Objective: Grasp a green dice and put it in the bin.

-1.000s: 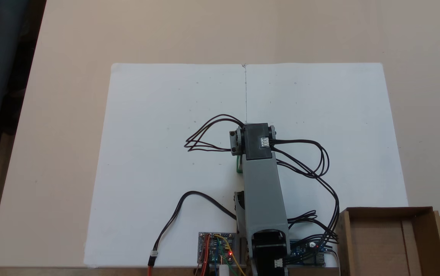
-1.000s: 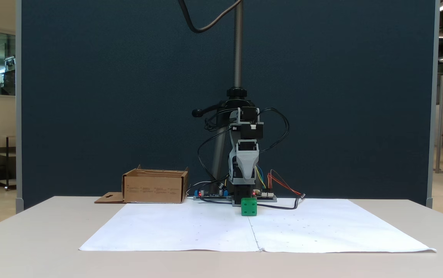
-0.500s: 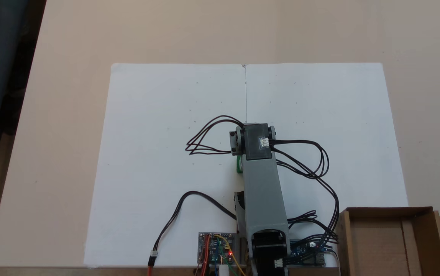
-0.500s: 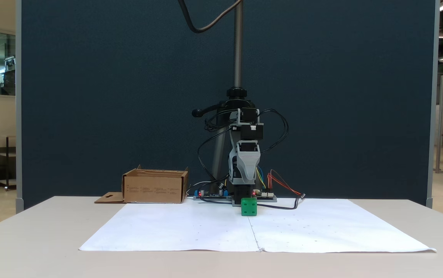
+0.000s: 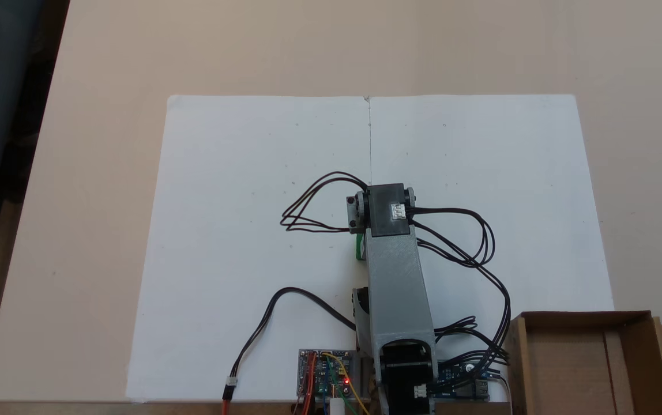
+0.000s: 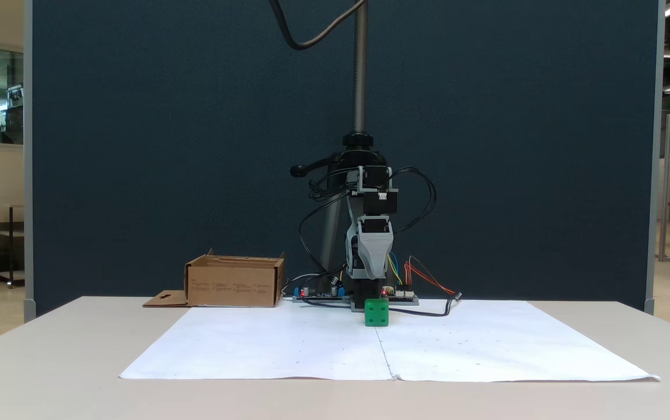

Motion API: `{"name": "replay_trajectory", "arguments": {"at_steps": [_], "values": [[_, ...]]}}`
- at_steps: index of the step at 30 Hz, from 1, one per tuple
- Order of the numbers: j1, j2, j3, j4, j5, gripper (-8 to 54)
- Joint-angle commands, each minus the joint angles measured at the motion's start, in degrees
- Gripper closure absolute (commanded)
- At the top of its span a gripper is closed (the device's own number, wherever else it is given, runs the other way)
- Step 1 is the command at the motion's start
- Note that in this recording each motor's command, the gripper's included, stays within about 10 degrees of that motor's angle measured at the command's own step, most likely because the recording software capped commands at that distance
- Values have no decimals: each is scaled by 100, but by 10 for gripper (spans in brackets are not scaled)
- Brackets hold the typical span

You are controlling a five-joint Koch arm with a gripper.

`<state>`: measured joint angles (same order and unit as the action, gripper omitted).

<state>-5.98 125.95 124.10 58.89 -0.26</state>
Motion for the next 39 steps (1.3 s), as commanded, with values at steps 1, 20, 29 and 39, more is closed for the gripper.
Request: {"name": "replay_trajectory", "arguments": {"at_steps": [1,20,29,39], "values": [[-62,-123,-53,-70,114,8],[-149,-281,308,-923,1011,15],[-123,-167,536,-1362,870,13],[-70,431,853,-1336,668,11]]}}
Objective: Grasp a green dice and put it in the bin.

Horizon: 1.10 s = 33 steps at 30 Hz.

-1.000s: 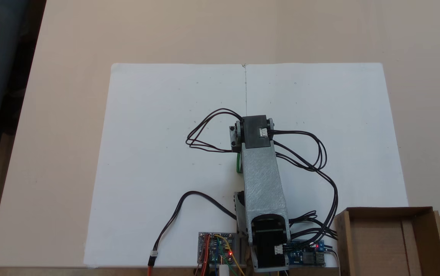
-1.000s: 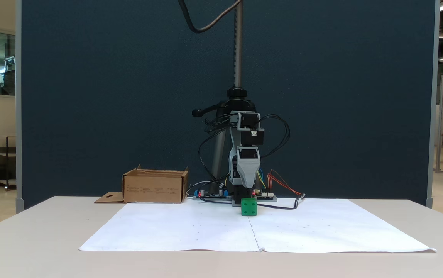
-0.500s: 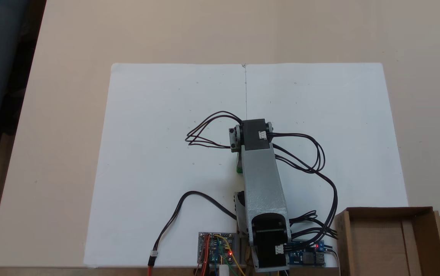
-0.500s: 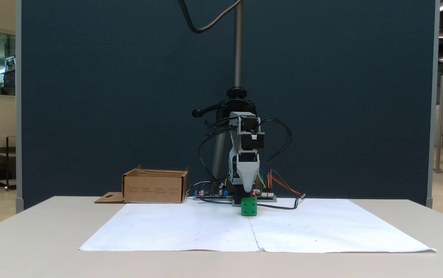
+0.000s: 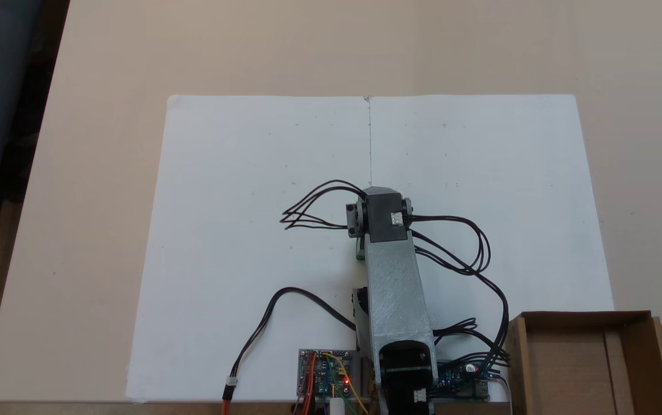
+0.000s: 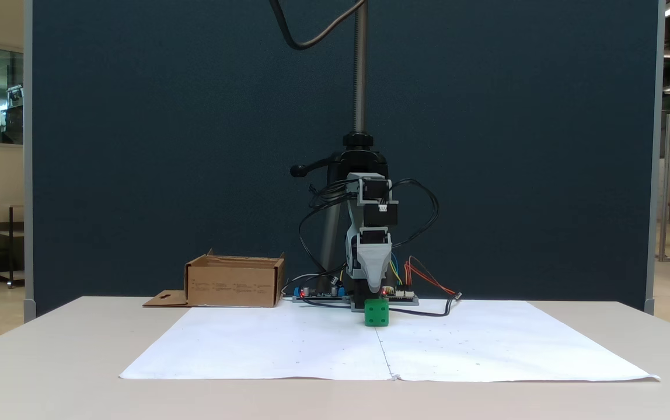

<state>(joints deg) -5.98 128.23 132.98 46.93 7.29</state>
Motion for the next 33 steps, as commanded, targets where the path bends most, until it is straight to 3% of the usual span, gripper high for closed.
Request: {"name": "replay_trajectory", "arguments": {"at_steps": [1,16,33], "values": [[-79,246,9,-141,-88,11],[-70,536,571,-158,-202,6],[-114,220,677,-396,-272,13]]}}
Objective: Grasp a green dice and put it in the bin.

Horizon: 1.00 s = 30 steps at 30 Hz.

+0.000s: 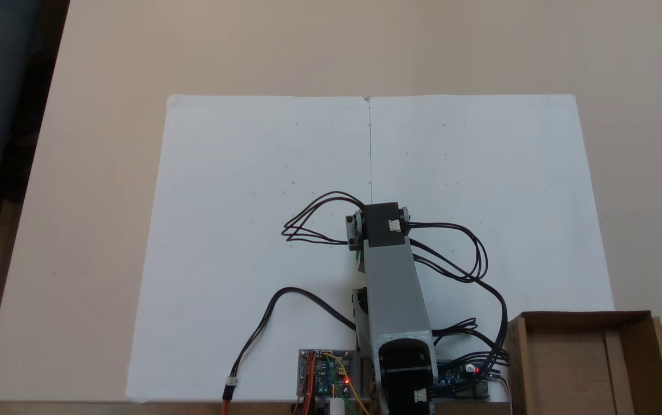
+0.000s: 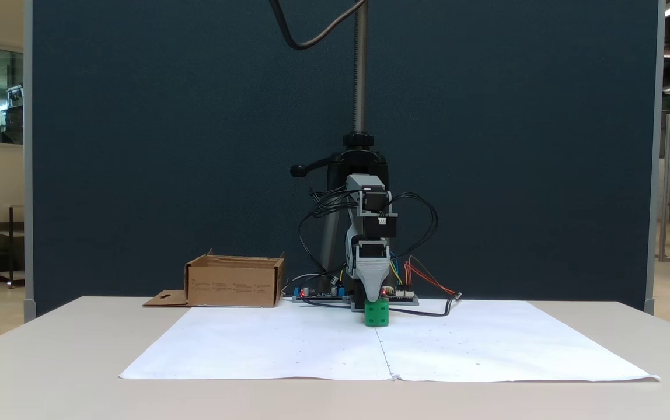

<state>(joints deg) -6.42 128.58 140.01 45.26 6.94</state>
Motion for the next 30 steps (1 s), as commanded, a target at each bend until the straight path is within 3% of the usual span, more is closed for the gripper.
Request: {"name": "replay_trajectory", "arguments": {"at_steps": [1,30], "values": [[-79,97,-26,-255,-237,13],[-255,-1107,132,-888,-246,20]]}}
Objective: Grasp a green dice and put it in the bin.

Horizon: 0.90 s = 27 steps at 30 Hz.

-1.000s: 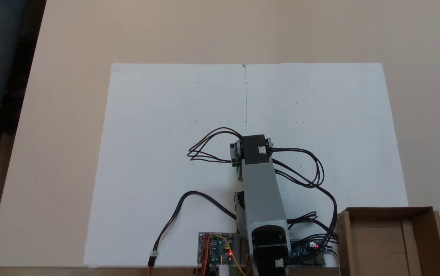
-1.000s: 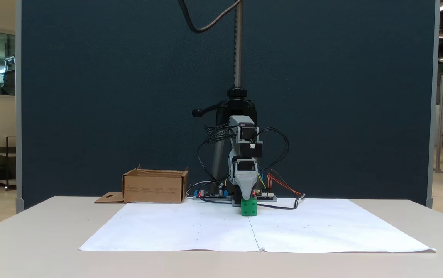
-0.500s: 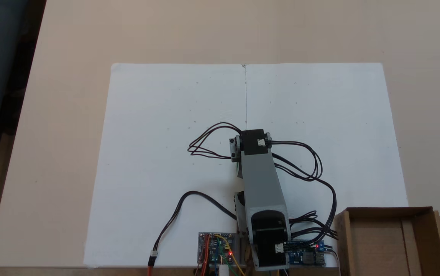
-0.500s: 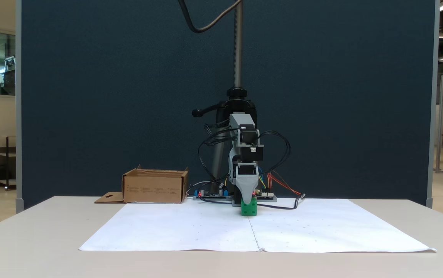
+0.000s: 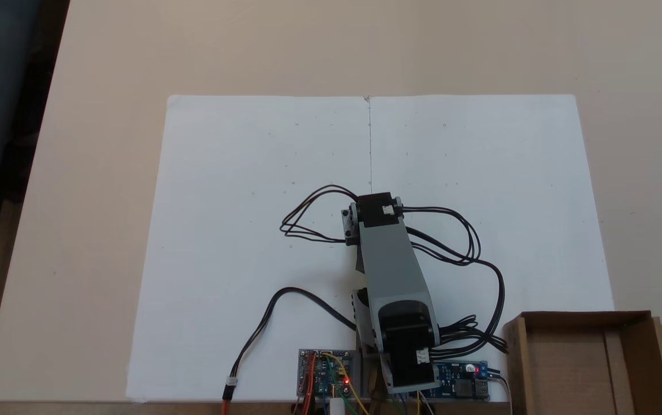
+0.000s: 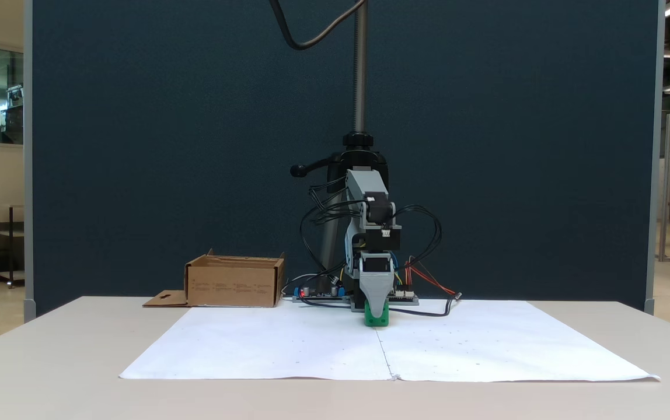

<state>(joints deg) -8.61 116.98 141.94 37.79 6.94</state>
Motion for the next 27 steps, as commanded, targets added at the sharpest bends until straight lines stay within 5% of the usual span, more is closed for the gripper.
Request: {"name": "replay_trajectory", "arguments": {"at_steps": [1,15,21,27], "values": [[-26,35,-62,-185,-255,26],[53,-378,-35,-703,-308,47],[53,-396,26,-756,-299,139],[62,-650,26,-888,-299,140]]}}
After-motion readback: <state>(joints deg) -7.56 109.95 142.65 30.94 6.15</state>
